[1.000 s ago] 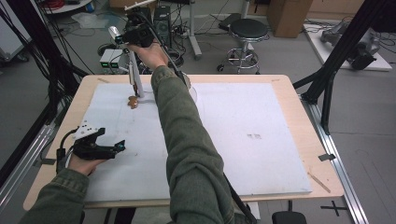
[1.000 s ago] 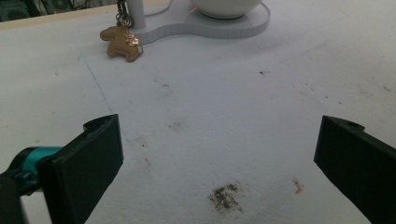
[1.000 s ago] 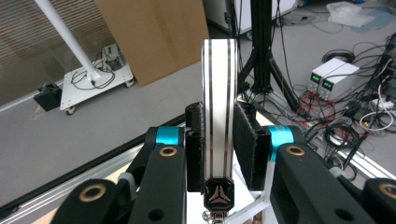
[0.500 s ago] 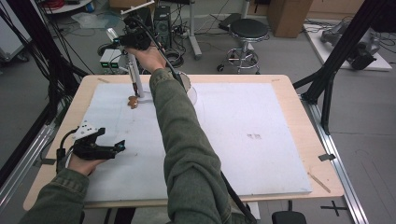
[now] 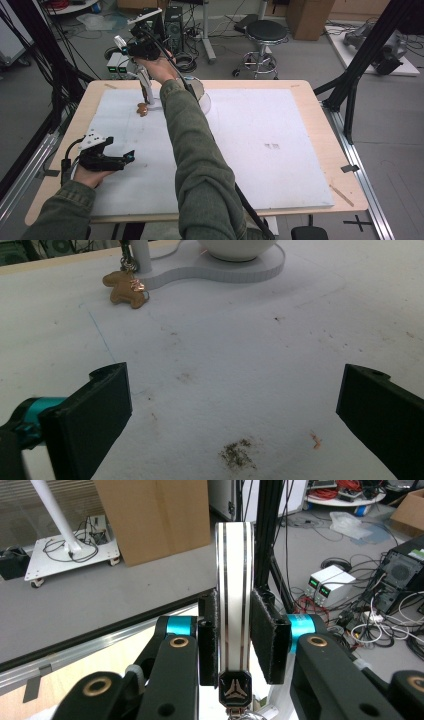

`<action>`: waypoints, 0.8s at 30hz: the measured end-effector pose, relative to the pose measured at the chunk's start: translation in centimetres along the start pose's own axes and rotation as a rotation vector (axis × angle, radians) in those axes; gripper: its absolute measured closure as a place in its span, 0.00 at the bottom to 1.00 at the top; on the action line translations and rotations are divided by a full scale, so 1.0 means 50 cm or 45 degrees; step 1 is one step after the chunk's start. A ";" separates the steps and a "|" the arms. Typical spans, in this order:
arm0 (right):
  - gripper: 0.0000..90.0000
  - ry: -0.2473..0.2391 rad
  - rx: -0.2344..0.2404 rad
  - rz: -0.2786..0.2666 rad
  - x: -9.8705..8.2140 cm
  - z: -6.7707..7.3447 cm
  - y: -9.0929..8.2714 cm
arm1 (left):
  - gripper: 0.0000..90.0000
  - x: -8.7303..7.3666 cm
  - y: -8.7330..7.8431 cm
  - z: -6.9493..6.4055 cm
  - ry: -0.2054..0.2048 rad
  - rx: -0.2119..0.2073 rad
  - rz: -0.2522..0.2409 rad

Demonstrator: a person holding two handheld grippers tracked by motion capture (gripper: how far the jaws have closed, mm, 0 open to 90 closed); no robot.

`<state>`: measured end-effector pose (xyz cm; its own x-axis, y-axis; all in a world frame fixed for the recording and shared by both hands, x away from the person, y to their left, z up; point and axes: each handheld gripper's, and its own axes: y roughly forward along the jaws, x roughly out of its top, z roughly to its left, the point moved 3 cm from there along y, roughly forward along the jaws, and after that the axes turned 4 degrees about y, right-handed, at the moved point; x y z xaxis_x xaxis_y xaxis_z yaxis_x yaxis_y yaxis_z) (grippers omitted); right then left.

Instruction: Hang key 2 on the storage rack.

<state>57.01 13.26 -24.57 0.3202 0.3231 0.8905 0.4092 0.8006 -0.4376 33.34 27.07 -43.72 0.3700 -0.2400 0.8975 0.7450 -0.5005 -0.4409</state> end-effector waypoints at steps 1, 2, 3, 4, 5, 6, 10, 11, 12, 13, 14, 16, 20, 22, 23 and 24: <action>0.82 0.007 0.002 -0.002 0.000 0.000 0.000 | 0.02 0.000 0.000 0.000 -0.001 0.001 0.000; 0.81 0.005 0.010 -0.002 -0.001 0.001 -0.001 | 0.02 0.000 0.000 0.000 -0.002 0.000 0.000; 0.78 0.005 0.014 -0.004 -0.001 0.001 -0.002 | 0.02 0.000 0.000 0.000 -0.002 0.001 -0.001; 0.67 0.008 0.028 -0.007 -0.001 0.002 -0.004 | 0.02 0.000 0.000 0.000 -0.005 0.000 -0.001; 0.62 0.021 0.029 -0.012 0.001 0.003 -0.007 | 0.02 0.000 0.000 0.000 -0.001 0.001 0.002; 0.61 0.024 0.035 -0.019 0.002 0.003 -0.010 | 0.02 0.000 0.000 0.000 -0.003 0.000 0.002; 0.47 0.041 0.045 -0.039 0.007 0.008 -0.026 | 0.02 0.000 0.001 0.000 0.003 0.000 0.003; 0.44 0.047 0.046 -0.043 0.007 0.009 -0.030 | 0.02 0.000 0.000 0.000 0.003 0.002 0.002; 0.40 0.050 0.043 -0.045 0.007 0.009 -0.035 | 0.02 0.000 0.000 0.000 0.000 0.002 0.003; 0.34 0.054 0.046 -0.049 0.006 0.009 -0.040 | 0.02 0.000 0.000 0.000 0.000 0.002 0.004; 0.27 0.062 0.048 -0.052 0.005 0.008 -0.044 | 0.02 0.000 0.000 0.000 -0.001 0.003 0.003; 0.14 0.086 0.035 -0.045 0.001 0.005 -0.053 | 0.02 0.000 0.001 0.001 0.003 0.004 0.003; 0.00 0.147 -0.021 -0.002 -0.010 -0.006 -0.076 | 0.02 0.001 0.004 0.001 0.005 0.004 0.007; 0.00 0.160 -0.033 0.014 -0.016 -0.013 -0.090 | 0.02 0.001 0.005 0.000 0.011 0.004 0.012; 0.00 0.160 -0.041 0.021 -0.019 -0.017 -0.097 | 0.02 0.001 0.006 -0.001 0.010 0.005 0.009; 0.00 0.160 -0.051 0.027 -0.022 -0.020 -0.105 | 0.02 0.001 0.006 -0.002 0.002 0.001 0.010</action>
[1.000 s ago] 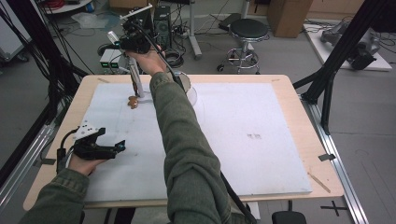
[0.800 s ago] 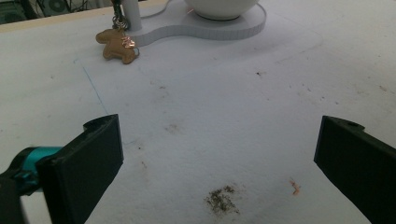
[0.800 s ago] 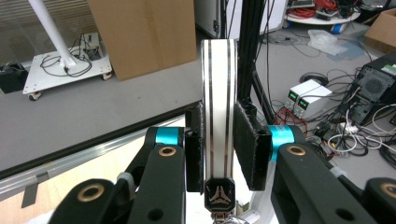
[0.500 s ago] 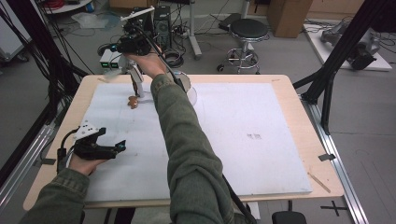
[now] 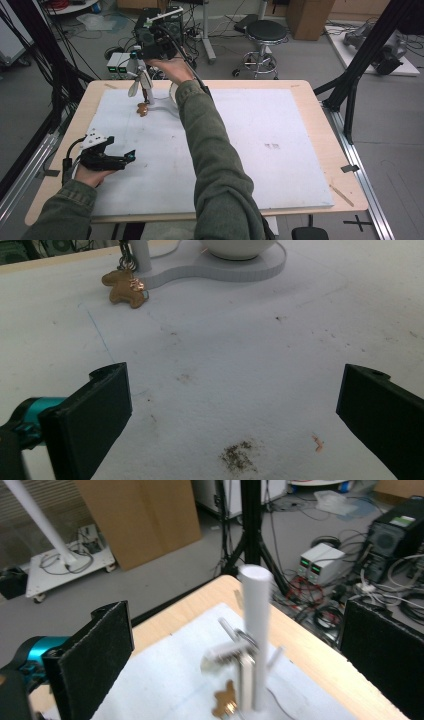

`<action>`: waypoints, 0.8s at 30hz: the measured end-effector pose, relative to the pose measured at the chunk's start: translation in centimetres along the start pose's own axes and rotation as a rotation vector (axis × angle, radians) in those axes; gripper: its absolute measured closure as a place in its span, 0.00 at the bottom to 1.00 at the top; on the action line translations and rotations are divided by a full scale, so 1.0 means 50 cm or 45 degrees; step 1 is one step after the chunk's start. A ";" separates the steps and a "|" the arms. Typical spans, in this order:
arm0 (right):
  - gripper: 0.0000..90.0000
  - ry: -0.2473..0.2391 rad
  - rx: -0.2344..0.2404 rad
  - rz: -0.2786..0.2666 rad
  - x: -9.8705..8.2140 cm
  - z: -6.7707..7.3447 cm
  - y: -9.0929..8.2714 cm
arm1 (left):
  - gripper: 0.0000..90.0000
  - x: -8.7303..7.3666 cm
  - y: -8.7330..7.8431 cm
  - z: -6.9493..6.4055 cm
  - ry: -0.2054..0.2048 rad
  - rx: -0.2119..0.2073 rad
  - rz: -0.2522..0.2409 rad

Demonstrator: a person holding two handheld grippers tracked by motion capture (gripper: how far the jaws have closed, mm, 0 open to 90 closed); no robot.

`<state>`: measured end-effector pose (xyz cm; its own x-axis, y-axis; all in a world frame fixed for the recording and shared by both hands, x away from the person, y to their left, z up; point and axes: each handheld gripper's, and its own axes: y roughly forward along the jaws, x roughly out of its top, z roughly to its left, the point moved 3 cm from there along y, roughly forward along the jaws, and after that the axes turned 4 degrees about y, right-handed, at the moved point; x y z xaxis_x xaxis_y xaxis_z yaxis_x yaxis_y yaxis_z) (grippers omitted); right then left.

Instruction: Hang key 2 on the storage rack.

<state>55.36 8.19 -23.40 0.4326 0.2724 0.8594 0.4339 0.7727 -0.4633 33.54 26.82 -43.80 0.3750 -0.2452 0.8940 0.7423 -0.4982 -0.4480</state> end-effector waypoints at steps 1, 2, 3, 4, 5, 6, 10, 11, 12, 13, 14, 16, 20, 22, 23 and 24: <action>0.00 -0.004 -0.010 -0.002 -0.003 -0.005 -0.008 | 0.02 0.000 0.000 0.002 0.008 0.004 -0.001; 0.00 -0.006 -0.014 -0.003 -0.006 -0.010 -0.015 | 0.02 0.000 0.000 0.002 0.005 0.005 0.001; 0.00 0.001 -0.019 0.001 -0.008 -0.012 -0.022 | 0.02 0.001 0.001 0.003 0.000 0.004 -0.004; 0.00 -0.002 -0.030 0.001 -0.013 -0.017 -0.032 | 0.02 0.001 0.001 0.002 -0.004 0.004 -0.003; 0.00 -0.003 -0.038 0.001 -0.016 -0.021 -0.040 | 0.02 0.001 0.001 0.003 -0.001 0.002 0.001; 0.00 -0.005 -0.046 0.003 -0.020 -0.025 -0.048 | 0.02 0.001 0.002 0.003 0.003 0.003 0.001; 0.00 0.005 -0.074 0.021 -0.040 -0.039 -0.078 | 0.02 0.001 0.003 0.001 0.001 0.001 0.003; 0.00 0.001 -0.087 0.024 -0.045 -0.042 -0.085 | 0.02 0.001 0.003 0.001 0.001 0.002 0.005; 0.00 0.001 -0.093 0.031 -0.051 -0.046 -0.091 | 0.02 0.001 0.003 0.001 0.002 0.002 0.005; 0.00 -0.001 -0.102 0.037 -0.057 -0.050 -0.097 | 0.02 0.001 0.003 0.001 0.004 0.003 0.006; 0.00 0.002 -0.109 0.044 -0.063 -0.053 -0.103 | 0.02 0.001 0.003 0.000 0.001 0.002 0.005; 0.00 -0.002 -0.126 0.051 -0.075 -0.058 -0.115 | 0.02 0.001 0.003 0.001 0.006 0.004 0.008; 0.01 -0.002 -0.144 0.043 -0.098 -0.070 -0.139 | 0.02 0.001 0.004 0.000 0.005 0.005 0.012; 0.00 -0.002 -0.159 0.047 -0.109 -0.076 -0.150 | 0.02 0.001 0.004 -0.001 0.005 0.005 0.012; 0.00 0.001 -0.163 0.040 -0.114 -0.078 -0.155 | 0.02 0.001 0.004 -0.001 0.003 0.003 0.013; 0.00 0.007 -0.165 0.041 -0.119 -0.081 -0.161 | 0.02 0.001 0.004 -0.001 0.006 0.005 0.012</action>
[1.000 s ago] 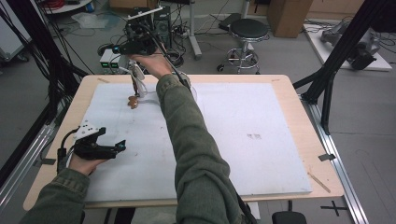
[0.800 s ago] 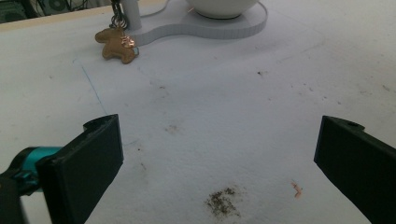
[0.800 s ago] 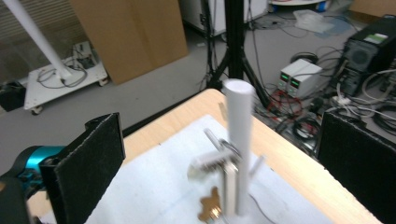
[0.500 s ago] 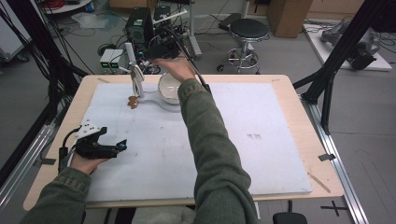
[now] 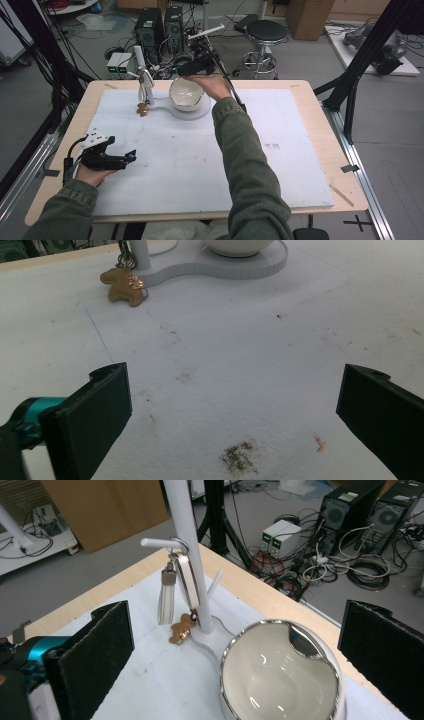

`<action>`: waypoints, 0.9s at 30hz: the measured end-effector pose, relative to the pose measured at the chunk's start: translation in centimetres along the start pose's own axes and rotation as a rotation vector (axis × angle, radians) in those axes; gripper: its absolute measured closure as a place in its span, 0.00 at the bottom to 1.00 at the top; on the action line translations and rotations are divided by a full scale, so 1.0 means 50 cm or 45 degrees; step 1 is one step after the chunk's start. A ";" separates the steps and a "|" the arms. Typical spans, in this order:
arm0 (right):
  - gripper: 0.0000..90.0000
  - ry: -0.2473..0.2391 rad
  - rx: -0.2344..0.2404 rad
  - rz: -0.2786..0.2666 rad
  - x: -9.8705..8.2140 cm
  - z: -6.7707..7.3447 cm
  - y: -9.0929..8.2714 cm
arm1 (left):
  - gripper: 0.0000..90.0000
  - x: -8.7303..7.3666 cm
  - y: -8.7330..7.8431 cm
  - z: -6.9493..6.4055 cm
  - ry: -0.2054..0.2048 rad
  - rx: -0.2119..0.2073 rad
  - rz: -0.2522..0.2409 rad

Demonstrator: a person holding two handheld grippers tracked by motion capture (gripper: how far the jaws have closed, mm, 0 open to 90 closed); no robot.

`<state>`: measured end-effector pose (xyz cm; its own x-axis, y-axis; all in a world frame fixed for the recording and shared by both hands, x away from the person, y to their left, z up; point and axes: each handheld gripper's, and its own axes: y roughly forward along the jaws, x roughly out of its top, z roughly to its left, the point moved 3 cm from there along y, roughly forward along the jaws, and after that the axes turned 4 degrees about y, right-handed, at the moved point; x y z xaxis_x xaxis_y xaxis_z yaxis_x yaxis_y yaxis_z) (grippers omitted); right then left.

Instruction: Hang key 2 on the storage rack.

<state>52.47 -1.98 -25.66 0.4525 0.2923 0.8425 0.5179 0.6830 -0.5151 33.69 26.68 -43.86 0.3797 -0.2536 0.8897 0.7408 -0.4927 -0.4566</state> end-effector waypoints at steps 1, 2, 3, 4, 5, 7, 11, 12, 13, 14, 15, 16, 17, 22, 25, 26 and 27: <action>0.01 0.003 -0.007 -0.002 -0.005 -0.004 -0.004 | 0.02 0.000 0.000 0.000 -0.002 -0.002 0.000; 0.00 0.006 -0.014 -0.001 -0.010 -0.007 -0.009 | 0.02 0.000 0.000 0.000 -0.002 -0.001 0.001; 0.00 0.008 -0.024 0.008 -0.015 -0.010 -0.013 | 0.02 0.000 0.000 0.000 -0.002 -0.001 0.001; 0.01 0.009 -0.031 0.007 -0.019 -0.012 -0.017 | 0.02 0.000 0.000 0.000 -0.002 -0.001 0.001; 0.01 0.006 -0.050 0.003 -0.024 -0.015 -0.023 | 0.02 0.000 0.000 0.000 -0.002 -0.001 0.001; 0.01 0.012 -0.061 -0.003 -0.035 -0.020 -0.033 | 0.02 0.000 0.000 0.000 -0.001 -0.002 0.001; 0.01 0.034 -0.074 0.009 -0.060 -0.033 -0.052 | 0.02 0.000 0.000 -0.001 0.003 0.001 0.004; 0.01 0.038 -0.079 0.005 -0.067 -0.037 -0.056 | 0.02 0.000 0.000 -0.001 0.001 0.000 0.003; 0.01 0.047 -0.079 -0.003 -0.073 -0.040 -0.061 | 0.02 0.000 0.000 -0.001 0.004 0.000 0.003; 0.00 0.054 -0.079 -0.004 -0.081 -0.043 -0.065 | 0.02 0.000 0.000 -0.001 0.003 0.001 0.004; 0.01 0.059 -0.082 0.005 -0.087 -0.047 -0.067 | 0.02 0.000 0.000 -0.001 0.003 0.001 0.007; 0.01 0.061 -0.087 0.013 -0.094 -0.049 -0.070 | 0.02 0.000 0.000 -0.001 0.004 0.003 0.007; 0.01 0.061 -0.091 0.010 -0.102 -0.053 -0.074 | 0.02 0.000 -0.001 -0.002 0.003 0.003 0.008; 0.01 0.088 -0.096 0.020 -0.131 -0.068 -0.085 | 0.02 -0.001 -0.001 -0.002 0.005 0.005 0.014; 0.01 0.107 -0.098 0.019 -0.147 -0.078 -0.095 | 0.02 -0.001 -0.001 -0.001 0.002 0.009 0.017; 0.01 0.117 -0.100 0.022 -0.152 -0.082 -0.098 | 0.02 -0.001 -0.001 -0.001 0.002 0.009 0.015; 0.01 0.130 -0.094 0.038 -0.157 -0.085 -0.100 | 0.02 -0.001 -0.001 -0.001 0.002 0.008 0.019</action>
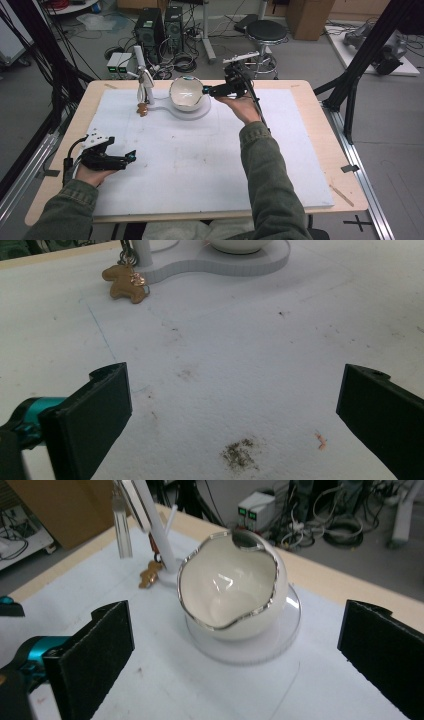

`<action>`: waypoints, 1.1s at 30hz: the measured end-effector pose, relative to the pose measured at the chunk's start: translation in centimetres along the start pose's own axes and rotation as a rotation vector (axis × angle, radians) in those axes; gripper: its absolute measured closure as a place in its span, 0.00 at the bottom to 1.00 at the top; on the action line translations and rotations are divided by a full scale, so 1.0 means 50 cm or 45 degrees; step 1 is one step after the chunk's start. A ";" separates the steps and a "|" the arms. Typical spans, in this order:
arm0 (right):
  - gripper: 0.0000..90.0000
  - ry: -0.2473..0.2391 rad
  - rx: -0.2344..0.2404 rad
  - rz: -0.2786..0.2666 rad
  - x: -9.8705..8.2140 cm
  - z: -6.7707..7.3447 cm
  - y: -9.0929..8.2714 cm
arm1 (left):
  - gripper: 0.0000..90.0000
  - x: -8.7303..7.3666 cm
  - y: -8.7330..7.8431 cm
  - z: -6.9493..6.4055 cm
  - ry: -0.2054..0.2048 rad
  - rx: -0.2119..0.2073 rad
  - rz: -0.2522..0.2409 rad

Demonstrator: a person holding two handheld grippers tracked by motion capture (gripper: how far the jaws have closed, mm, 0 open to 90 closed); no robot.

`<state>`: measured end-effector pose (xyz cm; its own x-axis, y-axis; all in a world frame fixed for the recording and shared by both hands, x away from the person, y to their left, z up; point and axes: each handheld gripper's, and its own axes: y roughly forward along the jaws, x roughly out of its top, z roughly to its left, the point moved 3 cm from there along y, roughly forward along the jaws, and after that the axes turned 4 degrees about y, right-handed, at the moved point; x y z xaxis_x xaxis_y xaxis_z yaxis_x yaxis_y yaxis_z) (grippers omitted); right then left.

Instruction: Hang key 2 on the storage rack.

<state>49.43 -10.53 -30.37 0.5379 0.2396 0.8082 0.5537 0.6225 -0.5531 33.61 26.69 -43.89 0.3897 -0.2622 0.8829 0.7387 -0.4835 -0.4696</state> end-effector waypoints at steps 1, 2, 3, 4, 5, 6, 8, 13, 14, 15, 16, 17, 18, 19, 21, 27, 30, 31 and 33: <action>0.01 0.003 -0.003 0.011 -0.003 -0.003 -0.002 | 0.02 0.000 0.000 0.000 0.000 0.001 -0.001; 0.01 0.001 -0.011 0.005 -0.007 -0.006 -0.005 | 0.02 0.000 0.000 0.000 -0.001 0.002 0.000; 0.01 0.007 -0.007 0.003 -0.009 -0.008 -0.009 | 0.02 0.000 0.001 -0.001 0.000 0.001 0.000; 0.01 0.012 -0.005 -0.002 -0.013 -0.010 -0.012 | 0.02 0.000 0.001 -0.001 -0.003 -0.001 0.001; 0.01 0.015 -0.005 -0.001 -0.016 -0.012 -0.015 | 0.02 0.000 0.001 -0.001 -0.003 -0.001 0.001; 0.01 0.020 -0.008 0.001 -0.019 -0.014 -0.018 | 0.02 0.000 0.001 -0.001 -0.002 0.001 -0.001; 0.01 0.042 0.010 -0.003 -0.026 -0.019 -0.022 | 0.02 0.000 0.000 0.000 -0.001 0.003 -0.001; 0.01 0.041 -0.018 0.011 -0.037 -0.030 -0.036 | 0.02 0.000 0.000 0.000 -0.002 0.005 0.000; 0.01 0.046 -0.020 0.002 -0.039 -0.032 -0.039 | 0.02 0.000 0.000 0.000 -0.001 0.005 0.000; 0.01 0.049 -0.024 0.000 -0.042 -0.033 -0.041 | 0.02 0.000 0.000 0.001 0.001 0.006 0.002; 0.01 0.049 -0.023 0.000 -0.046 -0.035 -0.043 | 0.02 0.000 0.000 0.001 0.002 0.007 0.002; 0.01 0.051 -0.022 0.005 -0.053 -0.036 -0.044 | 0.02 0.000 0.000 0.001 0.002 0.008 0.001; 0.01 0.052 -0.026 0.007 -0.058 -0.037 -0.044 | 0.02 0.000 0.000 0.000 0.002 0.009 -0.003; 0.01 0.053 -0.031 0.010 -0.064 -0.038 -0.045 | 0.02 0.000 0.000 0.000 0.002 0.009 -0.004; 0.01 0.062 -0.037 0.003 -0.075 -0.043 -0.047 | 0.02 0.000 0.000 -0.001 0.004 0.012 -0.004; 0.01 0.095 -0.060 0.000 -0.111 -0.056 -0.062 | 0.02 0.000 0.001 -0.001 0.006 0.013 0.002; 0.01 0.110 -0.081 -0.006 -0.131 -0.064 -0.073 | 0.02 0.000 0.001 -0.003 0.009 0.018 0.003; 0.01 0.115 -0.085 -0.007 -0.138 -0.067 -0.078 | 0.02 -0.001 0.001 -0.003 0.009 0.018 0.001; 0.01 0.131 -0.092 -0.013 -0.152 -0.072 -0.086 | 0.02 -0.001 0.000 -0.003 0.006 0.023 0.002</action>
<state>45.22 -17.72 -34.88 0.5923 0.1530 0.7910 0.6019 0.5686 -0.5607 33.50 26.56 -43.91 0.3883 -0.2667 0.8821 0.7477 -0.4683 -0.4707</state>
